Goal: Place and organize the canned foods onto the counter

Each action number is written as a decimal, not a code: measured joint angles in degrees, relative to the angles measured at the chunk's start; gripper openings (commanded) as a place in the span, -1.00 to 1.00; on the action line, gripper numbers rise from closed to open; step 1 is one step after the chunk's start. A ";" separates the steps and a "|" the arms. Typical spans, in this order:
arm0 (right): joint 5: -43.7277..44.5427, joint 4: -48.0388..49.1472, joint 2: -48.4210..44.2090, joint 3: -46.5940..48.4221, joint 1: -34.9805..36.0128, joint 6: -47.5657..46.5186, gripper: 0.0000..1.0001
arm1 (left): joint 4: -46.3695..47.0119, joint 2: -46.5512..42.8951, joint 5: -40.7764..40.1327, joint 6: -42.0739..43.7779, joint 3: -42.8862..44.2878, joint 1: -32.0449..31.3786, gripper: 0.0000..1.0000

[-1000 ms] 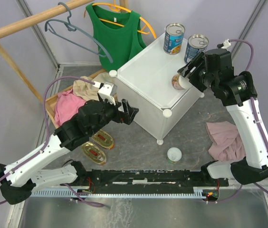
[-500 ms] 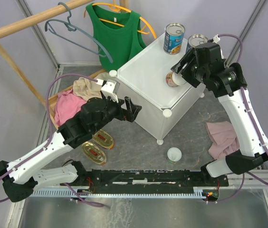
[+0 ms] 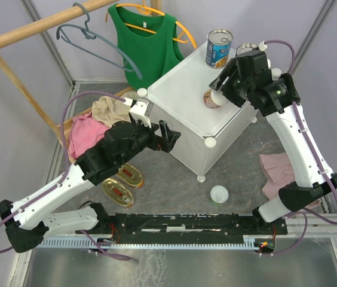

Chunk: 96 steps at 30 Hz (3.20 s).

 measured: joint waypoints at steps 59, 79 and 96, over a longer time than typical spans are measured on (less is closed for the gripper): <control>1.09 5.49 7.02 2.73 2.27 -1.64 0.71 | 1.11 3.30 0.28 0.28 1.90 0.00 0.99; 2.43 11.54 5.27 -3.06 2.95 -7.91 0.80 | -1.64 7.76 -1.75 2.21 9.01 0.02 0.98; 0.44 13.77 2.80 -6.12 3.41 -15.08 0.90 | 0.66 10.82 -3.08 6.27 9.57 0.02 0.99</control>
